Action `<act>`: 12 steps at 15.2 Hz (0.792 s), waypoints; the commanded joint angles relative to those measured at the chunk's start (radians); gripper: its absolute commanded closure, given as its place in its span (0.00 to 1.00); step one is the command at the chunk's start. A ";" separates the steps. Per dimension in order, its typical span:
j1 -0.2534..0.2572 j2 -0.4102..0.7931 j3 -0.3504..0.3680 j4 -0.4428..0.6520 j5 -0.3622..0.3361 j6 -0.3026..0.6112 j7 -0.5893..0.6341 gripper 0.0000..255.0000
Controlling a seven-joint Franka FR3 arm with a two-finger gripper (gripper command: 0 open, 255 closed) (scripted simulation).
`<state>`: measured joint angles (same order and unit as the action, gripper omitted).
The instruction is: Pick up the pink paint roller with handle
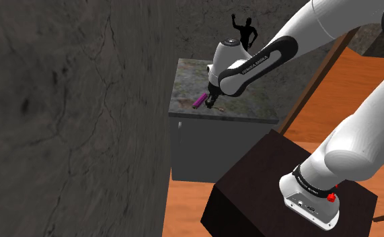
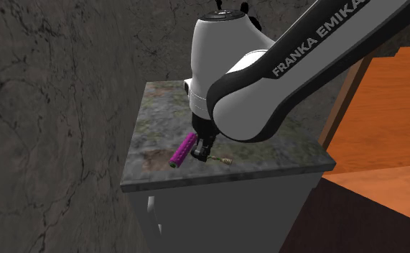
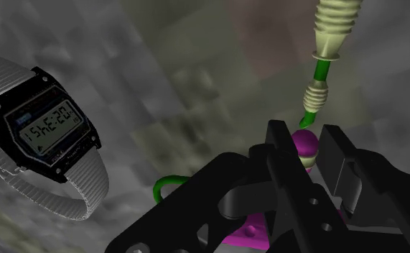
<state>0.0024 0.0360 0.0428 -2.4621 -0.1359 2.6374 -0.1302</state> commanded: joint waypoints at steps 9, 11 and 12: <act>0.000 -0.034 0.001 0.007 0.012 -0.042 -0.012 1.00; 0.000 -0.056 0.001 0.014 0.019 -0.070 -0.018 1.00; 0.001 -0.066 0.002 0.018 0.022 -0.084 -0.021 1.00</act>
<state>0.0023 -0.0140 0.0437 -2.4450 -0.1180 2.5708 -0.1484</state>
